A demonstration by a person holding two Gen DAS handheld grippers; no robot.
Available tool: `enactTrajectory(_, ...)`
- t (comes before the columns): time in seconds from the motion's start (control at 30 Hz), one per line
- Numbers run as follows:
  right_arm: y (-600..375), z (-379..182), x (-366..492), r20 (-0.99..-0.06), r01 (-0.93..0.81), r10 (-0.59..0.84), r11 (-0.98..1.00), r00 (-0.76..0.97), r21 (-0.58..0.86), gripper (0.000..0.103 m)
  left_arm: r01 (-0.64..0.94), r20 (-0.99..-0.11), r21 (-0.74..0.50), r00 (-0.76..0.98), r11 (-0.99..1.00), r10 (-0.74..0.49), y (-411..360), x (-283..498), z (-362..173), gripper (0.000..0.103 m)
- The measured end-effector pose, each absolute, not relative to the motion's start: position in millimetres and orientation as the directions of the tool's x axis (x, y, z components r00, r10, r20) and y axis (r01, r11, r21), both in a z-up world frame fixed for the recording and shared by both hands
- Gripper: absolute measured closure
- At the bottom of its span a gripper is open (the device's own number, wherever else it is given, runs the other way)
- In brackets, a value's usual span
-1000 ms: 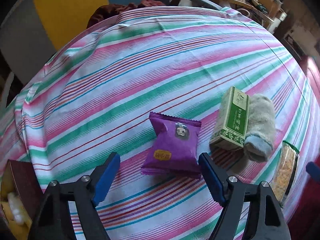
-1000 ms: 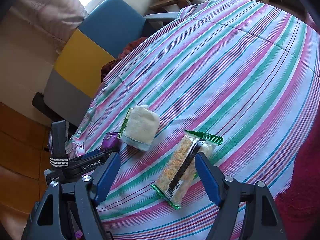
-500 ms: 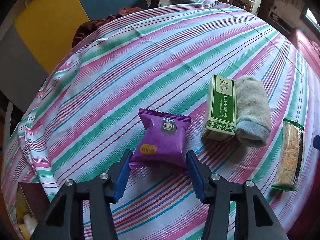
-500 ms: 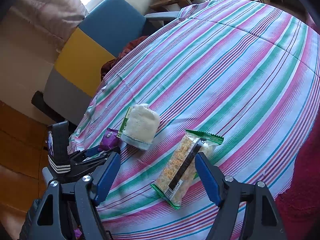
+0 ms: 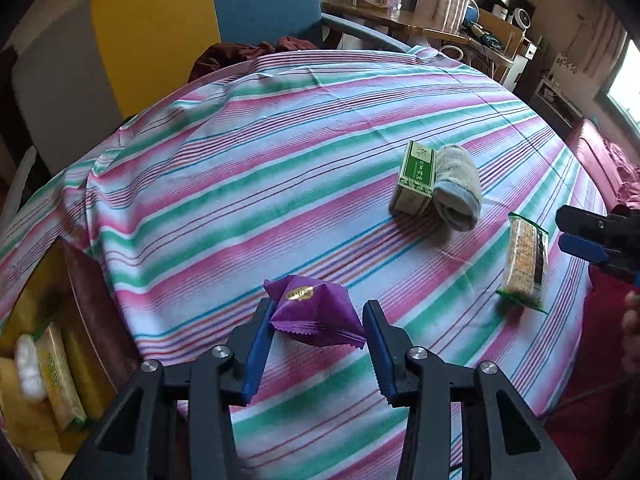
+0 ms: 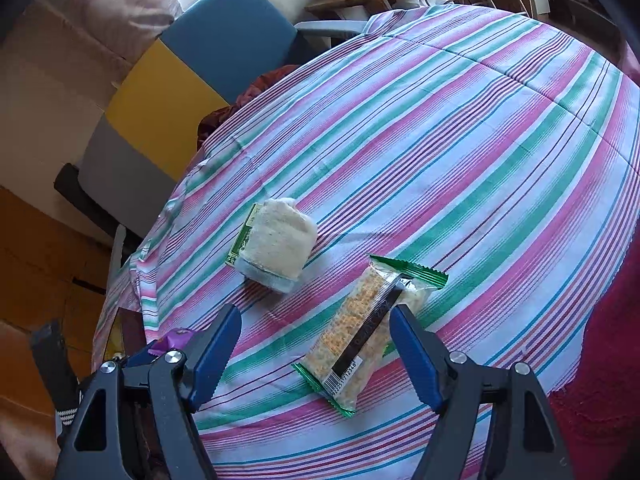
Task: Organize objects
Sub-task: 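Grasp the purple packet with the left gripper, then carry the purple packet toward the tray while the right gripper grasps the cracker packet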
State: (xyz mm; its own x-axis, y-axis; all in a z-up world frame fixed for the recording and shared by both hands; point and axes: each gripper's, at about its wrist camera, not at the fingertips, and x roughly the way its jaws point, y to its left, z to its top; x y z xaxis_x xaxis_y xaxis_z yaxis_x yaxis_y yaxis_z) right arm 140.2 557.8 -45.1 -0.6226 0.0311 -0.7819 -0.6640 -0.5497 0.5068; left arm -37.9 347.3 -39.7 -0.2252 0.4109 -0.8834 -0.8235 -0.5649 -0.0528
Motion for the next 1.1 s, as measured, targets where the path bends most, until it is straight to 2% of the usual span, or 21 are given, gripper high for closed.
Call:
enactTrajectory(0.23, 562.1, -47.5, 144.0, -0.804, -0.702, 0.060, -0.528, -0.592, 0.478, 0.025, -0.827, -0.885, -0.137, -0.145, -0.545, 0.442, 328.5, -21.8, -51.1, 0.056)
enactTrajectory(0.43, 561.7, -47.5, 143.9, -0.813, -0.714, 0.073, -0.527, -0.578, 0.461, 0.025, -0.869, -0.894, -0.103, -0.133, -0.485, 0.428, 328.4, 1.4, -51.5, 0.051)
enactTrajectory(0.6, 561.2, -47.5, 142.9, -0.814, -0.715, 0.069, -0.525, -0.576, 0.461, 0.025, -0.891, -0.908, -0.075, -0.125, -0.448, 0.399, 336.4, 7.4, -55.0, 0.037)
enactTrajectory(0.77, 560.3, -47.1, 142.3, -0.814, -0.715, 0.069, -0.524, -0.577, 0.462, 0.025, -0.901, -0.921, -0.023, -0.149, -0.433, 0.359, 347.0, 6.1, -62.5, 0.036)
enactTrajectory(0.83, 560.4, -47.4, 142.4, -0.815, -0.716, 0.069, -0.523, -0.576, 0.462, 0.025, -0.898, -0.929, -0.025, -0.141, -0.439, 0.342, 352.0, 1.9, -70.0, 0.040)
enactTrajectory(0.9, 560.7, -48.0, 142.5, -0.816, -0.719, 0.068, -0.520, -0.573, 0.461, 0.025, -0.892, -0.937, -0.033, -0.129, -0.450, 0.324, 355.8, -2.8, -78.1, 0.058)
enactTrajectory(1.1, 560.6, -54.9, 140.1, -0.851, -0.751, 0.073, -0.514, -0.519, 0.414, 0.025, -0.871, -0.920, -0.042, -0.157, -0.489, 0.358, 354.4, -7.1, -79.5, 0.062)
